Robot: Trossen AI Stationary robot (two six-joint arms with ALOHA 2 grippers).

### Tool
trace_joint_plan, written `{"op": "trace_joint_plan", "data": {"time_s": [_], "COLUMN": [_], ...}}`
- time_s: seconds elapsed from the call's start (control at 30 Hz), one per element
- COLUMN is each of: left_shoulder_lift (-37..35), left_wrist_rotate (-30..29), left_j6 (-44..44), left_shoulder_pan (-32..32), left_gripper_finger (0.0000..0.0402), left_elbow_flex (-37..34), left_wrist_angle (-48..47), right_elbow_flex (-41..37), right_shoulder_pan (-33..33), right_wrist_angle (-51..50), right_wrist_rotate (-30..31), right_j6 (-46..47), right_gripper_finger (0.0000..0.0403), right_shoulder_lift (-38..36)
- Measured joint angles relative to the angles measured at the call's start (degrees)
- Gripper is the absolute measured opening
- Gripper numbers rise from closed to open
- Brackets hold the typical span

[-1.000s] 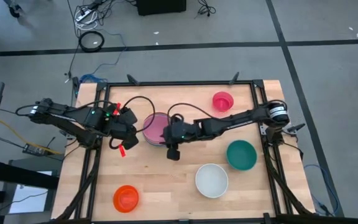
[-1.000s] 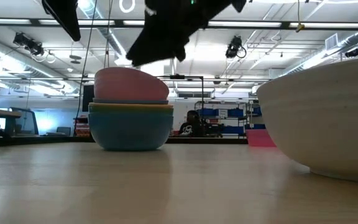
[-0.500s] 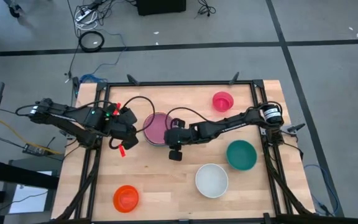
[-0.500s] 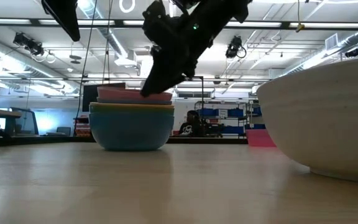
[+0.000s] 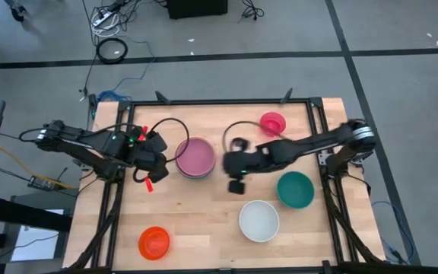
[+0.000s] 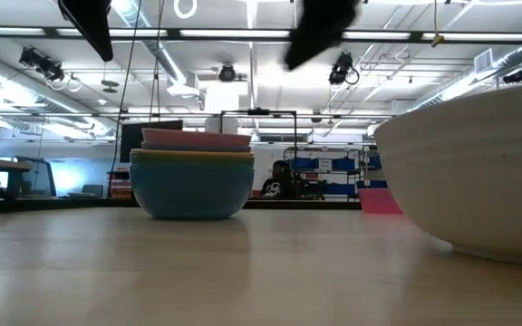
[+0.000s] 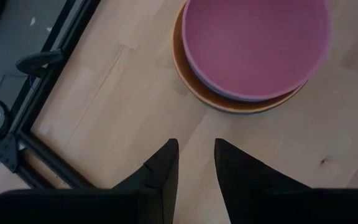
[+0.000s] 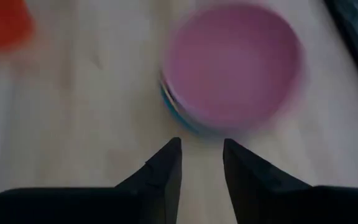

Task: Nest bowls inside each other
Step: Stack the dark green bowl into the pink bowl

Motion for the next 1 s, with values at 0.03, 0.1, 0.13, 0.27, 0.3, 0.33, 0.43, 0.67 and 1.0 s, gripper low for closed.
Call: {"op": "trace_joint_plan", "data": {"time_s": [0.03,0.1,0.13,0.27,0.3,0.33,0.43,0.67,1.0], "left_shoulder_lift": [0.00,0.00,0.00,0.00,0.00,0.00,-0.02,0.02,-0.02], "left_wrist_rotate": [-0.02,-0.01,-0.04,-0.20,-0.24,-0.23,-0.24,0.37,0.75], "left_j6": [-0.30,-1.42,-1.78,-2.06,-2.08,-2.13,-2.94,-4.62,-8.92], "left_shoulder_pan": [0.00,0.00,0.00,-0.02,-0.02,-0.02,-0.04,-0.93,-4.41], "left_gripper_finger": [0.0113,0.0113,0.0113,0.0113,0.0113,0.0113,0.0113,0.0113,0.0113], "left_elbow_flex": [0.00,0.00,0.00,-0.47,-0.89,-1.33,-3.47,-8.84,-12.04], "left_wrist_angle": [-0.46,-1.91,-2.27,-2.02,-1.84,-1.70,-1.42,-1.11,-0.28], "right_elbow_flex": [0.00,0.02,0.01,-2.05,-3.16,-4.53,-10.08,-25.34,-42.51], "right_shoulder_pan": [0.40,1.20,1.59,3.15,3.47,3.84,5.13,9.86,13.02], "right_wrist_angle": [-4.97,-16.06,-21.89,-36.77,-38.85,-40.54,-42.70,-33.56,-19.94], "right_wrist_rotate": [1.33,3.88,4.81,4.96,3.61,1.92,-2.31,-3.10,-4.85], "right_j6": [2.30,8.40,11.82,25.49,28.17,30.50,34.78,36.99,37.82], "right_gripper_finger": [0.0105,0.0105,0.0105,0.0107,0.0107,0.0109,0.0114,0.0132,0.0135], "right_shoulder_lift": [-1.85,-5.23,-6.67,-11.30,-12.33,-13.39,-16.41,-25.55,-36.31]}}
